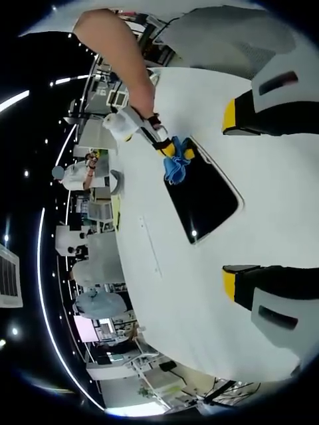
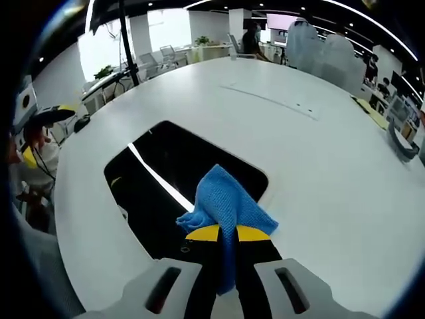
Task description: Wipe the mirror surface with the cleaning cloth until all visible marks leave the cleaned area.
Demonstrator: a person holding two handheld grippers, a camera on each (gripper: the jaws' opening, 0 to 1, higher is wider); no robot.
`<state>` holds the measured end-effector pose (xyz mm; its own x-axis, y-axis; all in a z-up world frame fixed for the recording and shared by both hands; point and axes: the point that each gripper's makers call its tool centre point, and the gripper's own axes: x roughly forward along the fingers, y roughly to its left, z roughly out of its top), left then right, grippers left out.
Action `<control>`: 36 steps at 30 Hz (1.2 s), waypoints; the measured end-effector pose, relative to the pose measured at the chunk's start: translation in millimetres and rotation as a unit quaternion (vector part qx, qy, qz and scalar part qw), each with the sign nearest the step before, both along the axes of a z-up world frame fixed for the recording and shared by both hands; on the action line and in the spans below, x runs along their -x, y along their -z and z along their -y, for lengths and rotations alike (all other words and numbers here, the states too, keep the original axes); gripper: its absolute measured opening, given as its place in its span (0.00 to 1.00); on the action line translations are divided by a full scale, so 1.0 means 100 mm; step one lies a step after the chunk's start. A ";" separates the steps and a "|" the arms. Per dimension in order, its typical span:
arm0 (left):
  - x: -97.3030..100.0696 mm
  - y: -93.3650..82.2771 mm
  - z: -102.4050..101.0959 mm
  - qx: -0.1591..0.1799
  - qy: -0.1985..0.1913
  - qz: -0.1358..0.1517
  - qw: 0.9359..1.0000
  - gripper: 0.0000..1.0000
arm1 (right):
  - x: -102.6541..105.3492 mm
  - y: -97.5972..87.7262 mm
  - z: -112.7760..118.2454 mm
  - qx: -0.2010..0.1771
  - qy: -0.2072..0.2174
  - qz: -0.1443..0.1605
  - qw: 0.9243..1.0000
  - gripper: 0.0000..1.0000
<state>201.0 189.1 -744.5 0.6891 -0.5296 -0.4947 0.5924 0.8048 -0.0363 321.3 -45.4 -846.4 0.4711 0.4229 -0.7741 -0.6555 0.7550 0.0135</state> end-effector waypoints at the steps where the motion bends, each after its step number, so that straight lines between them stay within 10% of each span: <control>1: 0.00 0.00 0.00 -0.001 0.000 0.000 1.000 0.80 | -0.01 0.00 0.00 0.000 0.001 0.000 1.000 0.02; 36: -0.05 0.07 -0.03 -0.005 0.003 -0.008 1.000 0.79 | -0.35 0.00 -0.02 0.014 -0.013 0.010 1.000 0.02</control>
